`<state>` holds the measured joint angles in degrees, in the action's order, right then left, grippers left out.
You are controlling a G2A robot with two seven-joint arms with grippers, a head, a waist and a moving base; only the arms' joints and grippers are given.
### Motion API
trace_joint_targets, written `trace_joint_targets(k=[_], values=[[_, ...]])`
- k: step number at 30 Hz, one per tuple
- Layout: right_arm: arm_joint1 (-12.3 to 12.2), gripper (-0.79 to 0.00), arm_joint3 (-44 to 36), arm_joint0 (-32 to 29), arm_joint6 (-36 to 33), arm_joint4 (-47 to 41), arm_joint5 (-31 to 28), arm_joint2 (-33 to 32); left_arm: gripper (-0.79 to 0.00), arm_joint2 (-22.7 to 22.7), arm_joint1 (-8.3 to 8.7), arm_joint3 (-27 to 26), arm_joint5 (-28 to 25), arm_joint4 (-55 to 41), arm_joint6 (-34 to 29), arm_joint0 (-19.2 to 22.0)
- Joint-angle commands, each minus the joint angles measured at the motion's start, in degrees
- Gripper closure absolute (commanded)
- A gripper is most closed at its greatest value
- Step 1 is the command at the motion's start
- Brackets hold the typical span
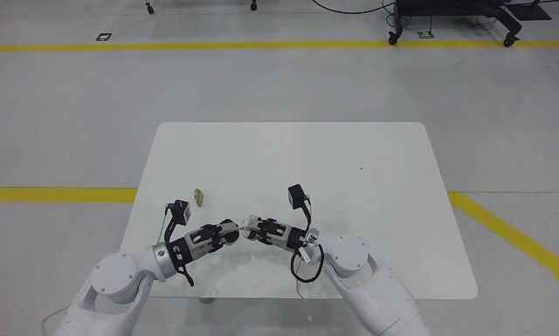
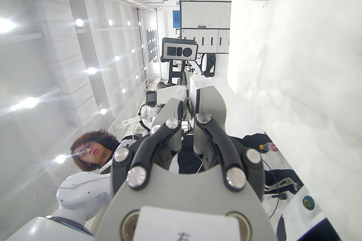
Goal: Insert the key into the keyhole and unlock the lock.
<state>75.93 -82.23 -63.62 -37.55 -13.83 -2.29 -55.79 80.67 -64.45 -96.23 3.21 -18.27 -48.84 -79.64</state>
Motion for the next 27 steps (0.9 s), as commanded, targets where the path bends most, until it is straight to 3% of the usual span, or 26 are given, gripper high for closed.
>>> trace_joint_targets(k=[1,11,12,13,15,21,27], values=[[0.04,0.0,0.02,0.08,-0.04,0.04,0.11,0.11,-0.009,-0.19,0.06,0.01,0.17,0.43,0.14,0.0],[0.16,0.0,0.18,0.19,0.07,-0.01,0.26,0.27,0.0,-0.73,0.34,-0.04,0.4,1.75,0.65,0.04],[0.16,-0.083,0.12,0.11,0.22,-0.07,0.15,0.17,0.0,-0.74,0.37,-0.03,0.4,1.95,0.71,0.06],[0.15,-0.225,0.04,0.01,0.28,-0.08,0.08,0.08,0.0,-0.75,0.41,-0.07,0.3,2.14,0.78,0.06],[0.11,-0.342,-0.13,-0.2,0.51,-0.08,0.09,-0.16,0.0,-0.8,0.46,-0.08,0.25,2.22,0.8,0.05],[-0.1,-0.329,-0.73,-0.99,0.31,-0.02,0.18,-0.89,0.0,-0.88,0.6,-0.05,-0.02,2.12,0.81,-0.02],[-0.28,-0.24,-1.44,-1.63,-0.47,-0.06,0.76,-1.24,0.0,-0.91,0.74,0.03,-0.26,1.79,0.87,-0.14]])
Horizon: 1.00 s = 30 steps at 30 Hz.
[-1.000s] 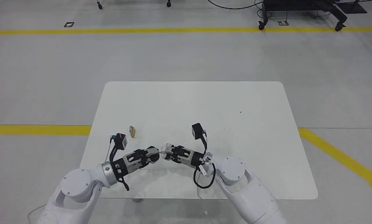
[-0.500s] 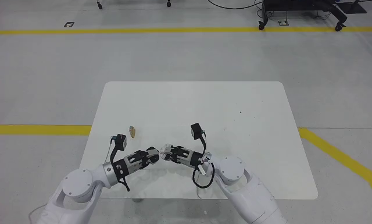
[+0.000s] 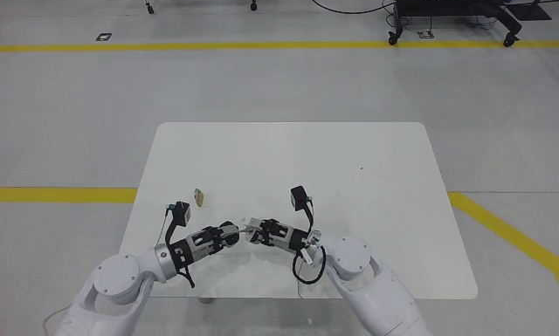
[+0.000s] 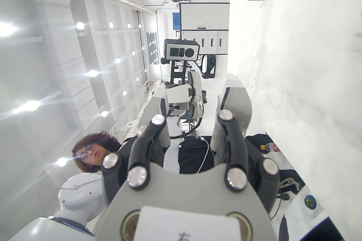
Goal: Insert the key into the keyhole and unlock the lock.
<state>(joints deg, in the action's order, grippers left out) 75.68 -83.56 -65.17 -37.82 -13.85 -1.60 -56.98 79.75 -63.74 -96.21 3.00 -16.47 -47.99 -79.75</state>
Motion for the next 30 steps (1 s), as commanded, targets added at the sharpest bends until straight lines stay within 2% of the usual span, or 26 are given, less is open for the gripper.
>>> trace_joint_targets(k=[1,8,9,10,30], values=[[-0.06,-0.231,-0.18,-0.15,-0.47,-0.08,0.13,-0.1,0.0,0.01,0.05,0.03,-0.09,-0.1,-0.04,-0.07],[-0.29,-0.139,-0.41,-0.4,-3.26,-0.98,0.95,-0.42,0.0,-0.03,0.24,0.07,-0.22,-0.12,-0.29,-0.16],[-0.32,-0.099,-0.39,-0.4,-3.42,-1.01,1.07,-0.48,0.0,-0.05,0.27,0.06,-0.24,-0.08,-0.34,-0.19],[-0.35,0.0,-0.41,-0.4,-3.62,-0.96,1.2,-0.47,0.0,-0.05,0.3,0.06,-0.25,-0.06,-0.37,-0.21],[-0.53,0.0,0.06,0.08,-4.92,-0.1,2.31,0.06,0.0,0.29,0.71,0.86,-0.19,-1.17,0.44,0.2]])
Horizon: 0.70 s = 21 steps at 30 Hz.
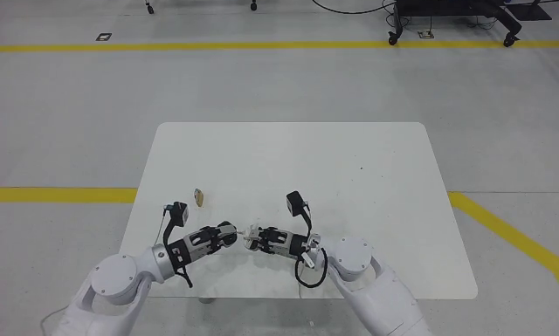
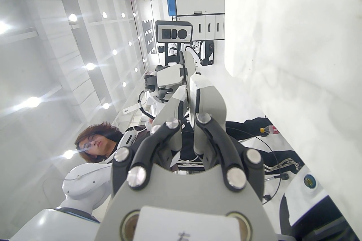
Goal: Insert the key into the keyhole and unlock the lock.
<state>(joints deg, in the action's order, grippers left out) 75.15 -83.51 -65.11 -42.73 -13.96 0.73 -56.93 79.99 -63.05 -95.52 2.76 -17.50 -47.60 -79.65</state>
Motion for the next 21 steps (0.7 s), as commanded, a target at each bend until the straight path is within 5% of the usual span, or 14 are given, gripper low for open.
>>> trace_joint_targets(k=[1,2,3,4,15,19,21], values=[[-0.01,0.0,0.03,0.05,0.01,-0.01,-0.03,0.03,0.0,0.1,0.04,0.34,0.11,-0.26,0.03,0.18],[0.0,0.0,0.06,0.08,0.03,-0.02,-0.02,0.06,-0.243,0.17,0.06,0.48,0.18,-0.35,0.05,0.27],[0.01,0.0,0.05,0.14,0.0,-0.09,-0.1,0.09,-0.61,0.21,0.09,0.55,0.21,-0.46,-0.02,0.33],[0.01,0.0,0.1,0.18,-0.01,-0.13,-0.15,0.1,-0.785,0.24,0.1,0.59,0.22,-0.49,-0.07,0.36],[0.14,0.0,0.92,0.97,0.45,-0.91,-1.84,0.09,-0.785,1.33,0.48,0.94,-0.3,-0.8,-0.63,0.9],[0.11,0.0,1.35,0.72,2.37,-2.65,-4.77,-1.5,-0.785,5.95,1.02,-0.02,-0.76,-3.48,-1.14,0.24],[0.03,0.0,1.48,0.11,3.92,-3.7,-7.2,-2.79,-0.785,9.85,1.54,-0.33,2.37,-9.7,-6.76,-0.74]])
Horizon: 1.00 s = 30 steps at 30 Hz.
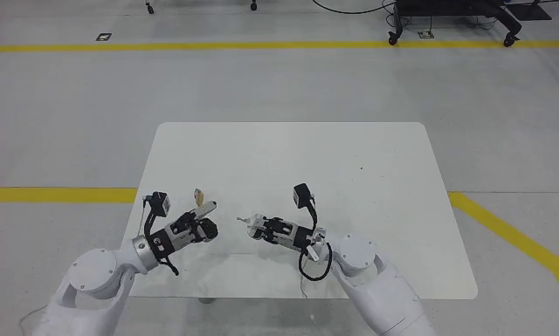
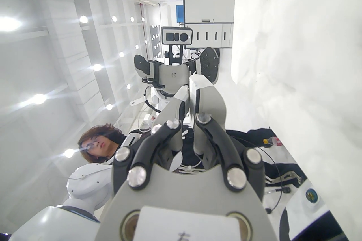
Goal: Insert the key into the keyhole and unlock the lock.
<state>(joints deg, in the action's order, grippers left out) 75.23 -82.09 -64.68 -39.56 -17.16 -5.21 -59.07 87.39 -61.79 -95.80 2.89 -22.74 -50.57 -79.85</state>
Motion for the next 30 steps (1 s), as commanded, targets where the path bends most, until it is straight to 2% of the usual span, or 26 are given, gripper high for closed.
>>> trace_joint_targets(k=[1,3,5,7,10,13,15,22,27,30], values=[[-0.09,0.0,0.09,-0.64,1.12,-0.91,-2.1,-1.14,-0.785,5.07,0.63,0.28,5.03,-8.45,-7.28,-0.7],[-0.21,0.0,-0.01,-1.17,1.57,-1.52,-3.19,-2.02,-0.785,10.94,1.52,0.95,8.76,-11.1,-11.53,-0.64],[-0.21,0.0,-0.01,-1.17,1.57,-1.52,-3.19,-2.02,-0.785,16.25,2.32,0.69,8.88,-8.5,-10.96,-1.22],[-0.21,0.0,-0.01,-1.17,1.57,-1.52,-3.19,-2.02,-0.785,20.16,2.91,-0.05,6.58,-2.37,-6.99,-2.24],[-0.21,0.0,-0.01,-1.17,1.57,-1.52,-3.19,-2.02,-0.785,21.6,3.12,-0.5,-0.1,6.61,1.04,-3.46],[-0.21,0.0,-0.01,-1.17,1.57,-1.52,-3.19,-2.02,-0.785,18.15,2.98,0.81,-6.69,16.13,8.01,-3.11],[-0.21,0.0,-0.01,-1.17,1.57,-1.52,-3.19,-2.02,-0.785,14.5,2.82,2.81,-8.75,20.62,10.29,-1.47],[-0.21,0.0,-0.01,-1.17,1.57,-1.52,-3.19,-2.02,-0.785,0.48,2.05,9.42,-11.6,33.21,10.56,6.79],[-0.21,0.0,-0.01,-1.17,1.57,-1.52,-3.19,-2.02,-0.785,-7.52,1.39,11.55,-11.94,47.66,15.83,11.1],[-0.21,0.0,-0.01,-1.17,1.57,-1.52,-3.19,-2.02,-0.693,-9.23,1.02,13.23,-11.27,48.54,17.53,11.81]])
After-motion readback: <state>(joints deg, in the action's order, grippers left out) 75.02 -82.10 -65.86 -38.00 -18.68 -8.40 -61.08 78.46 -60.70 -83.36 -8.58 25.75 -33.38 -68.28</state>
